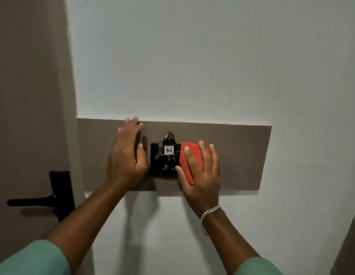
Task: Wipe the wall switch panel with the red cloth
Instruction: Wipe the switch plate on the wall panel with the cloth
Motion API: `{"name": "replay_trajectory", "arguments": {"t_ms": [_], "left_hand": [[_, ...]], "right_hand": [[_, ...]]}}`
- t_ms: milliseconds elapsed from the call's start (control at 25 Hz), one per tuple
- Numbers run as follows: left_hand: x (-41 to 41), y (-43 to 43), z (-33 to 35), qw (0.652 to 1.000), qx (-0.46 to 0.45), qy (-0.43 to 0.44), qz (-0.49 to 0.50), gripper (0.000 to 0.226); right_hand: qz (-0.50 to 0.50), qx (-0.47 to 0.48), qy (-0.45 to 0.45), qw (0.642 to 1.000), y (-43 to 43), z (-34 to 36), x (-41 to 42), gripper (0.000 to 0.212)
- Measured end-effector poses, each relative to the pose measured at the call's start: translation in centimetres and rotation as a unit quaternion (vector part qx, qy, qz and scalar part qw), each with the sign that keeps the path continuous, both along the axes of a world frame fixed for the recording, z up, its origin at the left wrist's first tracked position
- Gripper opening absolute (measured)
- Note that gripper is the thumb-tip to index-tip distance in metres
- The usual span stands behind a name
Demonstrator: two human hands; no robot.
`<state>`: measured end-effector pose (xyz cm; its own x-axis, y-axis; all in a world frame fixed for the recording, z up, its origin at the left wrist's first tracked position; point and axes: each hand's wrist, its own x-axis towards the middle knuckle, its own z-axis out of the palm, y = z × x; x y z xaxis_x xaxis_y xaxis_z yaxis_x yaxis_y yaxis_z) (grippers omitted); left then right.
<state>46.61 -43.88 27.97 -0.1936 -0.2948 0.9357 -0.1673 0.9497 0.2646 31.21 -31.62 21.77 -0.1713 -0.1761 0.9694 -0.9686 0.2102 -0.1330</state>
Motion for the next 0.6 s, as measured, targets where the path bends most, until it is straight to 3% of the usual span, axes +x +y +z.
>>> {"name": "replay_trajectory", "arguments": {"t_ms": [80,160,280,400,520,600], "left_hand": [[-0.1,-3.3,-0.8,0.983,-0.104,-0.125,0.089,0.064],[-0.4,-5.5,-1.6,0.948,-0.183,-0.185,0.181,0.069],[-1.0,-7.1,-2.4,0.922,-0.232,-0.174,0.257,0.072],[-1.3,-7.3,-2.4,0.915,-0.252,-0.154,0.273,0.071],[-1.3,-7.4,-2.7,0.918,-0.254,-0.146,0.268,0.071],[-1.5,-7.5,-2.6,0.916,-0.258,-0.137,0.275,0.071]], "right_hand": [[-0.046,0.024,-0.008,0.999,-1.6,0.1,0.0,0.053],[-0.068,0.031,-0.002,0.997,-2.1,-0.5,-0.6,0.056],[-0.072,-0.020,-0.013,0.997,-2.9,-1.2,-1.6,0.055],[-0.069,-0.066,-0.056,0.994,-4.1,-0.1,-0.9,0.054],[-0.064,-0.045,0.035,0.996,-3.3,-1.9,-2.1,0.047],[-0.067,-0.073,0.016,0.995,-3.1,-1.8,-3.0,0.044]]}}
